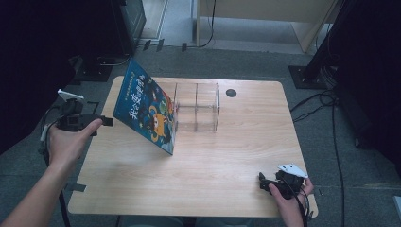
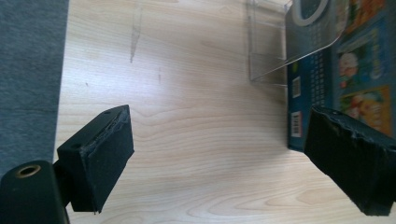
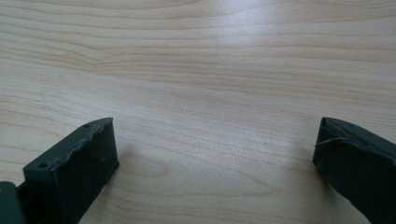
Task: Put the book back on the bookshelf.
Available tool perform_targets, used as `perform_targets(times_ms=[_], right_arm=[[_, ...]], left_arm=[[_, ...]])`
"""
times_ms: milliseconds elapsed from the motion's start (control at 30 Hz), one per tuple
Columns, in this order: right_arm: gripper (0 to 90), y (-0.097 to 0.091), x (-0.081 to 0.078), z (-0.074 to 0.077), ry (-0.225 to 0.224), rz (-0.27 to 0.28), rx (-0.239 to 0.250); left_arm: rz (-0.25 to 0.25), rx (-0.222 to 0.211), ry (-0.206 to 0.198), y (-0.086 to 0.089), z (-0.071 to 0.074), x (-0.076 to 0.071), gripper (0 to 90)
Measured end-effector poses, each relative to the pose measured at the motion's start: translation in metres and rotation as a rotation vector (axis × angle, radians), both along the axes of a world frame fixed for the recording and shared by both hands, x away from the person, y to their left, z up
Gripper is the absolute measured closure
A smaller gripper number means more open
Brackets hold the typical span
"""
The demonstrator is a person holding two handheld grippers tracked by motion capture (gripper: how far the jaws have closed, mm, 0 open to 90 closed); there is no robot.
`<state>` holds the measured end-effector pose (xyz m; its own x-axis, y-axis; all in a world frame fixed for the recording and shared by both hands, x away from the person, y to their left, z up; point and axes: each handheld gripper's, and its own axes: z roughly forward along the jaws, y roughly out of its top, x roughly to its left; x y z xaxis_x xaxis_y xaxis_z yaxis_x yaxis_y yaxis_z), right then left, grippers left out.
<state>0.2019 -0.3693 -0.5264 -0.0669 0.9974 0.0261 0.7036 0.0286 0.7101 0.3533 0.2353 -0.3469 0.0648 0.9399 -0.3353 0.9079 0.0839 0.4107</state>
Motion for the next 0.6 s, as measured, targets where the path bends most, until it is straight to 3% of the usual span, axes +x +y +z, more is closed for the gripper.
perform_targets(times_ms=[300, 600], right_arm=[[0.0, 0.0, 0.0, 0.0, 0.0, 0.0, 0.0], [0.0, 0.0, 0.0, 0.0, 0.0, 0.001, 0.0]], left_arm=[[-0.012, 0.035, 0.0, -0.009, -0.023, -0.006, 8.9], [-0.032, 0.102, -0.018, -0.016, -0.037, -0.014, 9.0]])
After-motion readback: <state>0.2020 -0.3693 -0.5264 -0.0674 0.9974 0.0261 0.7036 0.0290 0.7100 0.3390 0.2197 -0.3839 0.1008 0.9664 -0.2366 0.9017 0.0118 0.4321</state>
